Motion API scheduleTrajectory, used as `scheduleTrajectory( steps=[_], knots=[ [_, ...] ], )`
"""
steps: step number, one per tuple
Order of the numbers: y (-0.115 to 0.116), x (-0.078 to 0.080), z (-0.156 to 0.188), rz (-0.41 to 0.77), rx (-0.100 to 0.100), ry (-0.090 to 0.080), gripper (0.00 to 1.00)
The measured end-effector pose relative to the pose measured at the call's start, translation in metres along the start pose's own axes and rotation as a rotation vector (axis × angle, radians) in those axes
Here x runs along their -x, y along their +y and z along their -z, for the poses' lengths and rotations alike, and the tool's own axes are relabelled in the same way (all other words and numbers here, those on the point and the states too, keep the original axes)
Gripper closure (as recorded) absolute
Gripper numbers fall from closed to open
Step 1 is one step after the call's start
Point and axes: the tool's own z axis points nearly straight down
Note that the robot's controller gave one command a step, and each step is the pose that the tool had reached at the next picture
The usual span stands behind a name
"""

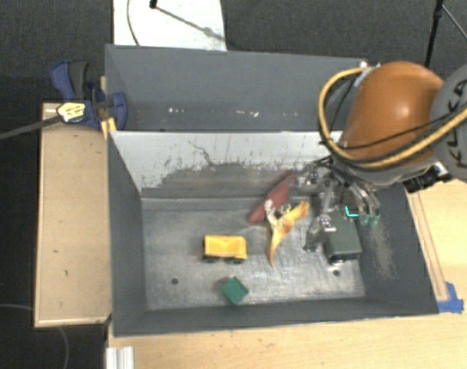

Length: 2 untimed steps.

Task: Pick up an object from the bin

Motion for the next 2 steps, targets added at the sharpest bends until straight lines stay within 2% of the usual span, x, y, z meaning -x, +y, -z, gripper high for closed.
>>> scheduleTrajectory(
  steps=[1,2],
  knots=[
    [0.0,0.002,0.004,0.0,0.0,-0.009,0.0],
    [-0.022,0.015,-0.034,0.008,0.0,-0.018,0.0]
  ],
)
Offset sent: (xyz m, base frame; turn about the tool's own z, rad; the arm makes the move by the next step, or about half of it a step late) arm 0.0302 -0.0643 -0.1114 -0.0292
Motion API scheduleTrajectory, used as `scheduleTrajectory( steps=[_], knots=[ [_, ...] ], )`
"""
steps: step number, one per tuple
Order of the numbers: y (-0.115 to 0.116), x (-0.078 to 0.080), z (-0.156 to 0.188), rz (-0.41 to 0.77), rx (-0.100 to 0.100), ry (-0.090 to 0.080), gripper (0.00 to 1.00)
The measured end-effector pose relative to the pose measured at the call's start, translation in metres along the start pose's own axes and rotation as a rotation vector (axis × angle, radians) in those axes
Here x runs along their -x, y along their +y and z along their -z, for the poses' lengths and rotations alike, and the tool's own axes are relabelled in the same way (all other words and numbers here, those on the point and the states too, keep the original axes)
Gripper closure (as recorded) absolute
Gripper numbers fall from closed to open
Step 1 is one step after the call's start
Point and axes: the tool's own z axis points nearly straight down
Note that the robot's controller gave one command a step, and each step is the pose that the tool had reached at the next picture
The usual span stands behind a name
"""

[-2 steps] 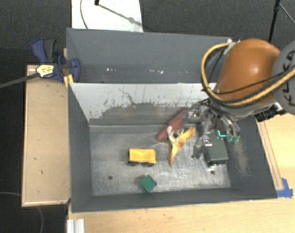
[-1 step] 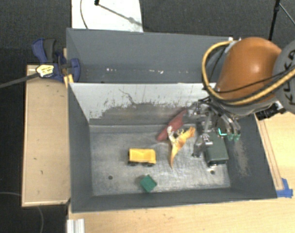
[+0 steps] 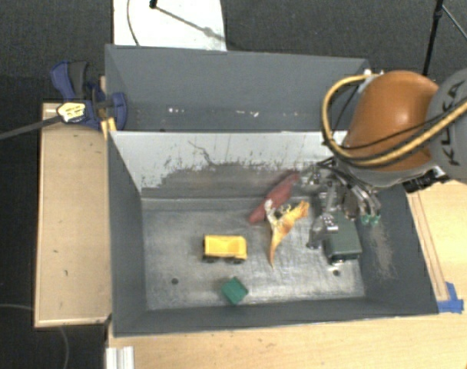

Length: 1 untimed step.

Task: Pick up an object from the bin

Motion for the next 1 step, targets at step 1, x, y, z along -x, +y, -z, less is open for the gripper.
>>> scheduleTrajectory(
  steps=[1],
  knots=[
    [0.0218,-0.0043,-0.0507,-0.142,-0.003,0.01,0.0]
  ],
)
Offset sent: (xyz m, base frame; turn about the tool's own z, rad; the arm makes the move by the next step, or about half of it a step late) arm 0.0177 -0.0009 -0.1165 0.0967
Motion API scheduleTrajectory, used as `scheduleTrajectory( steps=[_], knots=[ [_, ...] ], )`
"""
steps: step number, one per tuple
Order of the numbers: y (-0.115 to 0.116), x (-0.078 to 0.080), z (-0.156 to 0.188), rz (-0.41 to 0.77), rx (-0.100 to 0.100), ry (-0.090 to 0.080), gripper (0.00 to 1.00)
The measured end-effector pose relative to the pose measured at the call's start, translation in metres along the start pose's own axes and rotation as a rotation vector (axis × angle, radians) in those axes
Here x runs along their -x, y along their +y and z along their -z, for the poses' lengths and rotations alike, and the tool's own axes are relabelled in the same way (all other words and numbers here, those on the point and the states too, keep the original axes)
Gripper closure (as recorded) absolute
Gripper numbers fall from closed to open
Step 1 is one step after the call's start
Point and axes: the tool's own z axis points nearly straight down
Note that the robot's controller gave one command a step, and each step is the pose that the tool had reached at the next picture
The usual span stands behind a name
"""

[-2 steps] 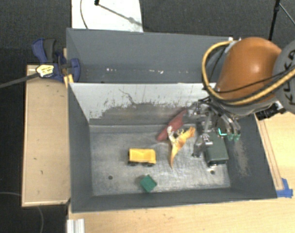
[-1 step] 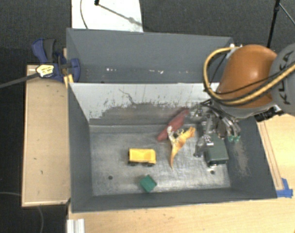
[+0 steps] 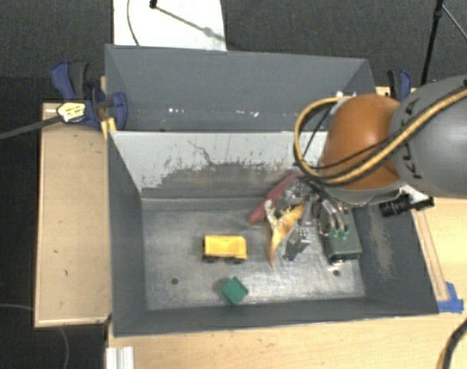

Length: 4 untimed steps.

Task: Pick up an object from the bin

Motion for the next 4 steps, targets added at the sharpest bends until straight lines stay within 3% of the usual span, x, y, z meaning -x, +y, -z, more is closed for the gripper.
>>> scheduleTrajectory(
  steps=[1,2,3,4],
  knots=[
    [-0.019,0.027,-0.063,0.046,0.003,-0.004,1.0],
    [-0.019,0.027,-0.063,0.046,0.003,-0.004,1.0],
    [-0.023,0.02,-0.015,-0.009,0.001,0.007,1.0],
    [-0.025,0.035,0.066,0.078,0.001,0.001,1.0]
  ],
)
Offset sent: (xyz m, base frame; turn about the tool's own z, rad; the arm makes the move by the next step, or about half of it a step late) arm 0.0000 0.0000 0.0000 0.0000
